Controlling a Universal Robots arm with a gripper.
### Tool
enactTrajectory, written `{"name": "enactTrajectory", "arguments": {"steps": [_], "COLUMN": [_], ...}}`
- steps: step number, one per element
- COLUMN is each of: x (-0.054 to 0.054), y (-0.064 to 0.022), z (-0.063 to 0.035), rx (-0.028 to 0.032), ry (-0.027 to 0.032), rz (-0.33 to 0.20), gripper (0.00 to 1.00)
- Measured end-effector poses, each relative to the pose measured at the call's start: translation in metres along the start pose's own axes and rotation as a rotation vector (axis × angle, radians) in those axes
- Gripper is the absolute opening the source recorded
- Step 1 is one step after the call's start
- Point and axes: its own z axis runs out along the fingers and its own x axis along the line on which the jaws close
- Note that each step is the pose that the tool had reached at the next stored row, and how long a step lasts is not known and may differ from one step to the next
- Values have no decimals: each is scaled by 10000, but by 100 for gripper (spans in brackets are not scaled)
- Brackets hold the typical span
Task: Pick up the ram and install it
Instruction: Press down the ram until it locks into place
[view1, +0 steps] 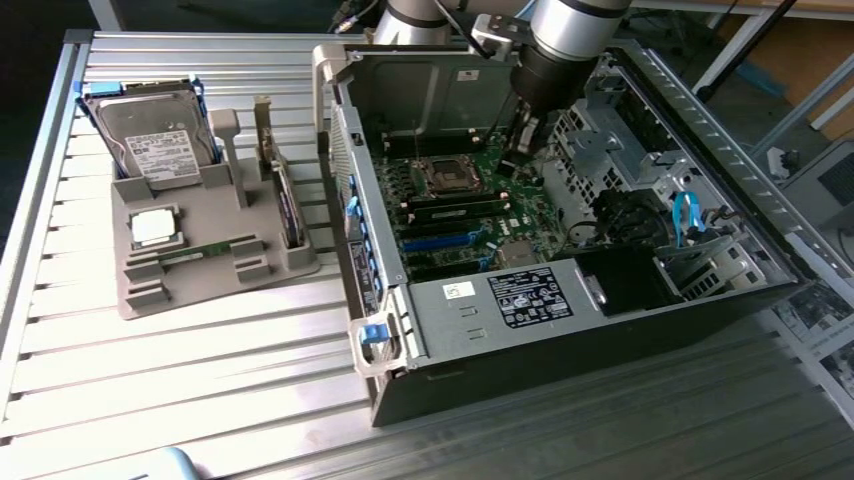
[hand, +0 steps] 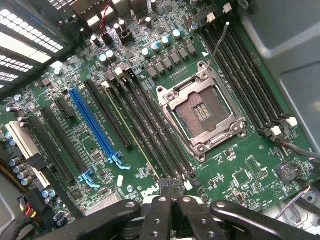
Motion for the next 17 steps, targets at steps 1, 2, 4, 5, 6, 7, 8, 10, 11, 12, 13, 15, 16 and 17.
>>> {"name": "enactTrajectory", "arguments": {"steps": [1, 2, 4, 5, 6, 7, 8, 10, 11, 12, 13, 15, 16, 17], "x": [0, 0, 0, 0, 0, 0, 0, 0, 0, 0, 0, 0, 0, 0], "y": [0, 0, 0, 0, 0, 0, 0, 0, 0, 0, 0, 0, 0, 0], "z": [1, 2, 4, 5, 6, 7, 8, 10, 11, 11, 12, 14, 15, 16], "rx": [-1, -1, -3, -3, -4, -4, -5, -6, -7, -7, -8, -9, -10, -10], "ry": [0, 0, -1, -1, -1, -1, -2, -2, -2, -2, -2, -3, -3, -3], "rz": [28, 56, 114, 146, 178, 203, 230, 292, 316, 340, 359, 417, 444, 475], "gripper": [11, 11, 11, 11, 11, 11, 11, 11, 11, 11, 11, 11, 11, 11]}}
